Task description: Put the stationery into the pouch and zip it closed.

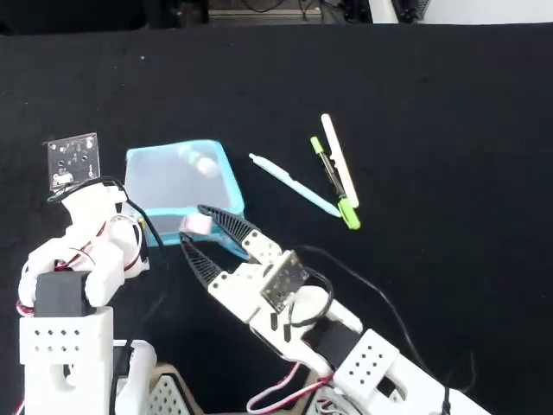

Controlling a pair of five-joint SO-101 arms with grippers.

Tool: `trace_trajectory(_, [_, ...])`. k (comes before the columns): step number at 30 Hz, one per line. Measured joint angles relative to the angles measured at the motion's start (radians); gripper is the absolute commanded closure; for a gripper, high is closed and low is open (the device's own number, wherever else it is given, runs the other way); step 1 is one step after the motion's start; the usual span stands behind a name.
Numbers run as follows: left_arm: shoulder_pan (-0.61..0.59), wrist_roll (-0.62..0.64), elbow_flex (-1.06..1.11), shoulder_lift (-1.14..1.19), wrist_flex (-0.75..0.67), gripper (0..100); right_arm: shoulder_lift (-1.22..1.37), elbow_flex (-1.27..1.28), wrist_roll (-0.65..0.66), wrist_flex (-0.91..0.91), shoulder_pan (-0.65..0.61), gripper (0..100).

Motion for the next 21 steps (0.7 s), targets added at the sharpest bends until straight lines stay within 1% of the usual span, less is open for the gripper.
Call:
trace_trajectory(6, [-0.002, 0.000, 0.000, 0.000, 0.000, 97, -0.002, -0.017, -0.002, 0.029, 0.002, 90.1])
trace_trajectory(10, [-0.002, 0.000, 0.000, 0.000, 0.000, 97, -0.002, -0.017, 0.000, 0.029, -0.035, 95.8])
trace_trajectory(13, [-0.002, 0.000, 0.000, 0.000, 0.000, 97, -0.002, -0.017, 0.000, 0.029, -0.052, 94.6])
trace_trajectory(17, [-0.002, 0.000, 0.000, 0.000, 0.000, 97, -0.026, -0.037, 0.000, 0.055, -0.044, 89.3])
trace_trajectory(19, [-0.002, 0.000, 0.000, 0.000, 0.000, 97, -0.068, -0.054, -0.002, 0.112, -0.023, 86.4])
trace_trajectory(21, [-0.002, 0.000, 0.000, 0.000, 0.000, 97, -0.130, -0.077, -0.017, 0.215, 0.020, 83.0])
